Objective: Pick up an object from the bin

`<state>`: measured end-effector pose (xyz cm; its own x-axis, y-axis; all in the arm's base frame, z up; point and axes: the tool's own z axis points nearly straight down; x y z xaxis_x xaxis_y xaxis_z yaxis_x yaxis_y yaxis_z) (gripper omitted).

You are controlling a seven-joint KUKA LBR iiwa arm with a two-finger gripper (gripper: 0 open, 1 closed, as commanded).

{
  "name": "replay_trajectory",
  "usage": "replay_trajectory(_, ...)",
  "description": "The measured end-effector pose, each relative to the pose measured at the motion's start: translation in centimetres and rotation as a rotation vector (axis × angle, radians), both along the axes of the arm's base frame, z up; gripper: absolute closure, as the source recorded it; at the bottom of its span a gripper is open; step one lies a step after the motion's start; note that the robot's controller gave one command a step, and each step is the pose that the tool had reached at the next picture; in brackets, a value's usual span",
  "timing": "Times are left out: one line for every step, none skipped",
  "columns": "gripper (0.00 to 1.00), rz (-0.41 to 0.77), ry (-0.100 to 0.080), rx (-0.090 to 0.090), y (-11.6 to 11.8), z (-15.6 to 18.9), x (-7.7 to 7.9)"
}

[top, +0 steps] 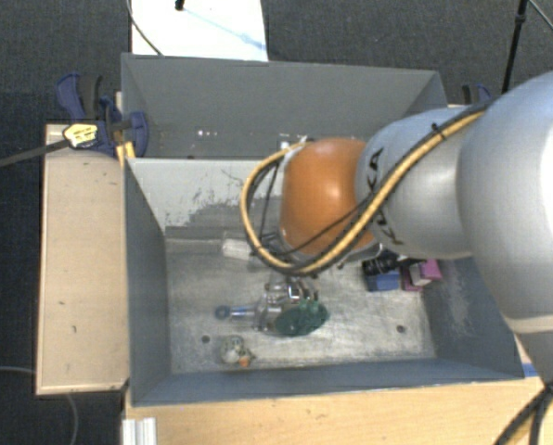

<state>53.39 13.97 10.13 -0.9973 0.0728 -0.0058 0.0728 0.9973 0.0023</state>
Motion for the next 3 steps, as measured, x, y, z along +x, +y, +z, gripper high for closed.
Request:
replay_trajectory(0.00,-0.082,0.007,-0.002,-3.4,0.4,-0.4)
replay_trajectory(0.00,-0.003,-0.004,0.000,-1.3,-2.9,-4.8)
replay_trajectory(0.00,-0.012,0.000,0.000,-1.3,-2.8,-4.7)
